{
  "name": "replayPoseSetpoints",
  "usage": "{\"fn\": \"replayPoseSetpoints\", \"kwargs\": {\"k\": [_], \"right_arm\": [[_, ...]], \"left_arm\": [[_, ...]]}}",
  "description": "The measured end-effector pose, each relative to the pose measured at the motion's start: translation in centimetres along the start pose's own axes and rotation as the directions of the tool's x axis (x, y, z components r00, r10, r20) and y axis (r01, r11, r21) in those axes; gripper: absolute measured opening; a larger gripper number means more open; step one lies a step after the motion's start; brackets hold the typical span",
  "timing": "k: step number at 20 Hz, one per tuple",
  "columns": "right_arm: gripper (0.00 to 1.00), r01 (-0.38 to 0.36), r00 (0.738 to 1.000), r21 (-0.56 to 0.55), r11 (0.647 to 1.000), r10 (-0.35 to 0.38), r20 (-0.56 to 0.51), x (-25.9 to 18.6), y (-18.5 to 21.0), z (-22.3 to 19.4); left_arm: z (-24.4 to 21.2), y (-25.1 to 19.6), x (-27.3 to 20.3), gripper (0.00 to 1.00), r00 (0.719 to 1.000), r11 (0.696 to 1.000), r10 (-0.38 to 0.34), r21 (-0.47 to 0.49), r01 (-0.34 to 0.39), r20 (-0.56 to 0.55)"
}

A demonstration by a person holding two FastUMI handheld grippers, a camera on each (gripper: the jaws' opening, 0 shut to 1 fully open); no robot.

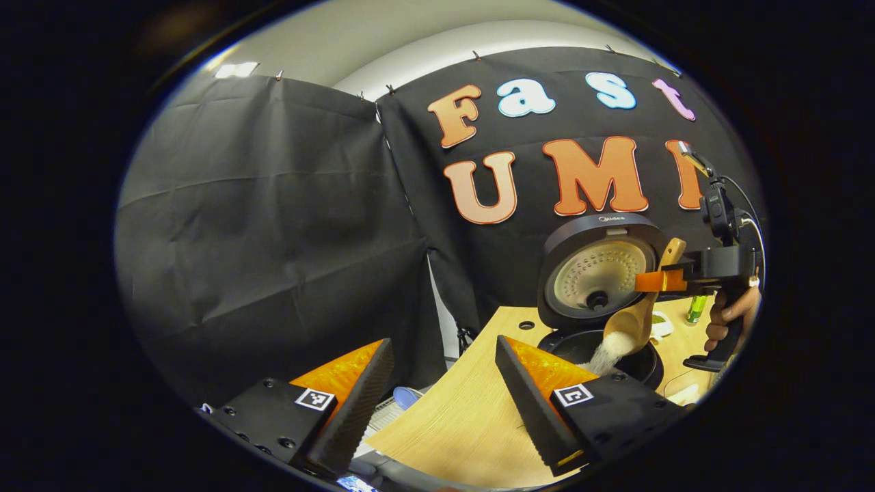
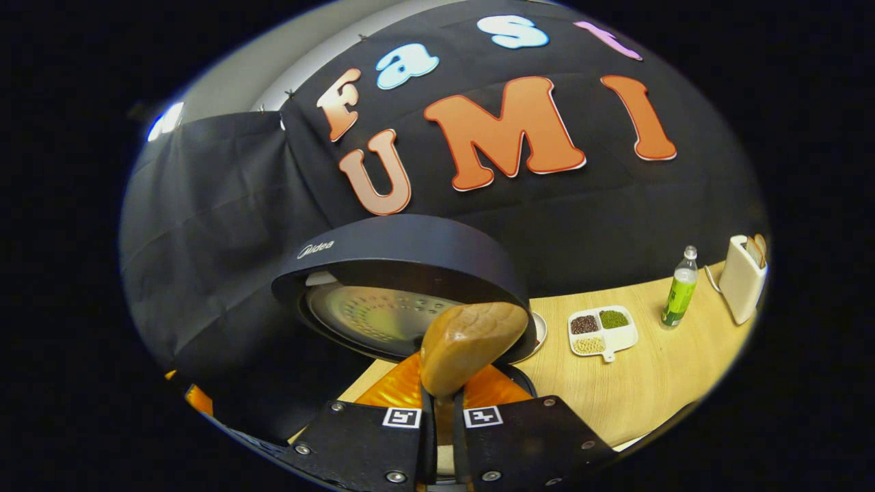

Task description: Close the left gripper, press the button to open the rice cooker; take a wooden spoon from the chopstick holder with the right hand, scoop a spoonful of rice and pour it into the rice cooker, then put the wooden spoon back into the chopstick holder.

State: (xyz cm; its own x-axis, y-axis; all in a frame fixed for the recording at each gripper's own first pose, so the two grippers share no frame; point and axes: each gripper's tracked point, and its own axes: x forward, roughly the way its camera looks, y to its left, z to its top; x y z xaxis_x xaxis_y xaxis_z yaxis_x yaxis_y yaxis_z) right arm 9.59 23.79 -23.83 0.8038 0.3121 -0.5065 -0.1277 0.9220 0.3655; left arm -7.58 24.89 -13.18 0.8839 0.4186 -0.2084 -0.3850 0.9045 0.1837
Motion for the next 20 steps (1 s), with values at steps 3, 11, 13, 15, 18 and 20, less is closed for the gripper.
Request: {"fn": "replayPoseSetpoints", "kwargs": {"k": [3,11,13,15,18,20], "right_arm": [[0.09,-0.02,1.0,-0.11,0.994,0.022,0.01,0.2,1.0,0.1],[0.09,-0.084,0.993,-0.451,0.888,0.112,0.036,-0.1,4.5,-0.7],[0.08,-0.106,0.989,-0.494,0.863,0.142,0.036,-0.3,5.2,-1.2],[0.09,-0.116,0.985,-0.529,0.841,0.166,0.048,-0.9,5.9,-1.2],[0.08,-0.147,0.975,-0.548,0.824,0.213,0.059,-1.6,6.4,-0.8],[0.08,-0.166,0.973,-0.513,0.842,0.225,0.054,-2.0,6.0,-0.8]], "left_arm": [[-0.1,0.3,0.1,0.94,1.0,1.0,0.006,-0.001,-0.006,-0.003],[-0.5,-0.1,0.4,1.0,1.0,1.0,0.013,0.017,-0.013,-0.006],[-0.7,-0.3,0.4,0.94,1.0,1.0,0.01,0.017,-0.01,-0.008],[-0.7,-0.4,0.5,0.94,1.0,1.0,0.011,0.016,-0.011,-0.012],[-0.4,-0.7,0.4,1.0,1.0,0.999,0.015,0.035,-0.015,0.001],[0.0,-1.1,0.3,0.94,1.0,0.998,0.011,0.056,-0.012,0.014]]}}
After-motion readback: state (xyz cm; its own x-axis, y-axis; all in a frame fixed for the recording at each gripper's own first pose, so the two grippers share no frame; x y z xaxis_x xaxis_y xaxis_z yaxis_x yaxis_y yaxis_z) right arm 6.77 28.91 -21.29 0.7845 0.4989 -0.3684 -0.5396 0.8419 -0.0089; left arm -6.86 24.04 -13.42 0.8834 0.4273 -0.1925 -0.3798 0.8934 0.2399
